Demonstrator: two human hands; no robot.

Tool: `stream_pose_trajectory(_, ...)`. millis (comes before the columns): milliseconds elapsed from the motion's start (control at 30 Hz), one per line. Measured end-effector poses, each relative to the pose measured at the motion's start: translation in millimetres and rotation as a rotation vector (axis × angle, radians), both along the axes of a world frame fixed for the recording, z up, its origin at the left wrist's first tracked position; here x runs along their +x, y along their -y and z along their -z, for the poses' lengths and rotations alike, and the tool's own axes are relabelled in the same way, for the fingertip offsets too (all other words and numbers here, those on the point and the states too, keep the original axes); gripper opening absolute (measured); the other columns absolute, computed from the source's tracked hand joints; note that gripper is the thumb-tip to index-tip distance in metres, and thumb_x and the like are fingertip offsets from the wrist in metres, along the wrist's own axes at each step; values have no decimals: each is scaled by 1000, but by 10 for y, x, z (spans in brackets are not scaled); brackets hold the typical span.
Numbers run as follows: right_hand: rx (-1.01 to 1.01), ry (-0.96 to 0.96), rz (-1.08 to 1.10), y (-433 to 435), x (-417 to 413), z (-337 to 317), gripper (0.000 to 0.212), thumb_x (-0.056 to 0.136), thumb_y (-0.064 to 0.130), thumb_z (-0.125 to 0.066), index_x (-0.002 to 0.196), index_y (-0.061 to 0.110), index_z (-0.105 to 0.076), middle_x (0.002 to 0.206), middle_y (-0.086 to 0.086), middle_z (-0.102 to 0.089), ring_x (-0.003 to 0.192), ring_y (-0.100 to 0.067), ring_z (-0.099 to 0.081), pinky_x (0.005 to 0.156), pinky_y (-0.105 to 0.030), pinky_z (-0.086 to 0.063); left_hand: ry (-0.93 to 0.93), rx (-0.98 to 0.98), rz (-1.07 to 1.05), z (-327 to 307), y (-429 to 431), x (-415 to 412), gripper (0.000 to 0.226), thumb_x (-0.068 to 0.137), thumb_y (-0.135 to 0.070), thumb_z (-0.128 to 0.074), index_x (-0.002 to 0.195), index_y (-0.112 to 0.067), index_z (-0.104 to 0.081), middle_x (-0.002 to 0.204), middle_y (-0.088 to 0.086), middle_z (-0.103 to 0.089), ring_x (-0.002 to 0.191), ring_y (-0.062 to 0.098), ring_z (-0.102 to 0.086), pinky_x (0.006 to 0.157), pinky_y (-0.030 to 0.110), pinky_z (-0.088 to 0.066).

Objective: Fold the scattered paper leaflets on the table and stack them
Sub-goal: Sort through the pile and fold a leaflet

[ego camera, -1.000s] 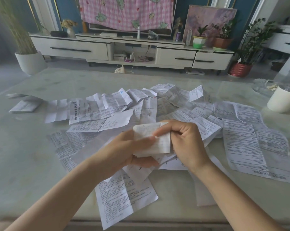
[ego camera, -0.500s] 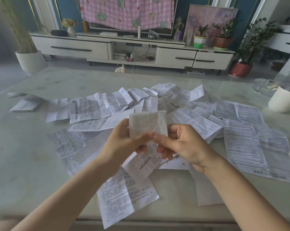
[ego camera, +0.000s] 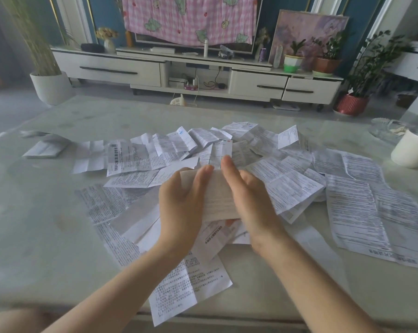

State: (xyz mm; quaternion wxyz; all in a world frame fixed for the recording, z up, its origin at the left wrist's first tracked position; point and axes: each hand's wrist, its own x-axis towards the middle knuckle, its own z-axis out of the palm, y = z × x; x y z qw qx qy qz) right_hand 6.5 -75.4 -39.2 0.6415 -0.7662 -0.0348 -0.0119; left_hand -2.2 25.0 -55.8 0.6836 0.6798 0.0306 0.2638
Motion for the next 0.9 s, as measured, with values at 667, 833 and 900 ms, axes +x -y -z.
stream_pose_trajectory(667, 177, 279, 579, -484, 213, 33, 43, 98, 38, -40, 68, 12, -56, 36, 4, -46, 28, -5, -42, 32, -20, -34, 46, 43, -412, -217, -1109, 229, 55, 97, -33, -46, 52, -17, -19, 49, -7, -18, 40, 8, -19, 44, 23, -15)
stream_pose_trajectory(833, -33, 141, 168, -987, 318, -144, 52, 97, 49, -27, 84, 13, -61, 48, 2, -54, 35, -3, -47, 38, -15, -38, 128, 134, -468, -307, -1672, 347, 55, 97, -28, -47, 50, -19, -19, 50, -6, -18, 43, 8, -21, 44, 23, -18)
stream_pose_trajectory(900, -73, 99, -50, -1398, 326, -227, 54, 93, 57, -23, 98, 16, -57, 64, -2, -58, 44, -10, -54, 41, -20, -42, 137, 145, -476, -281, -1728, 355, 56, 96, -24, -50, 47, -22, -23, 47, -6, -21, 43, 8, -26, 46, 22, -22)
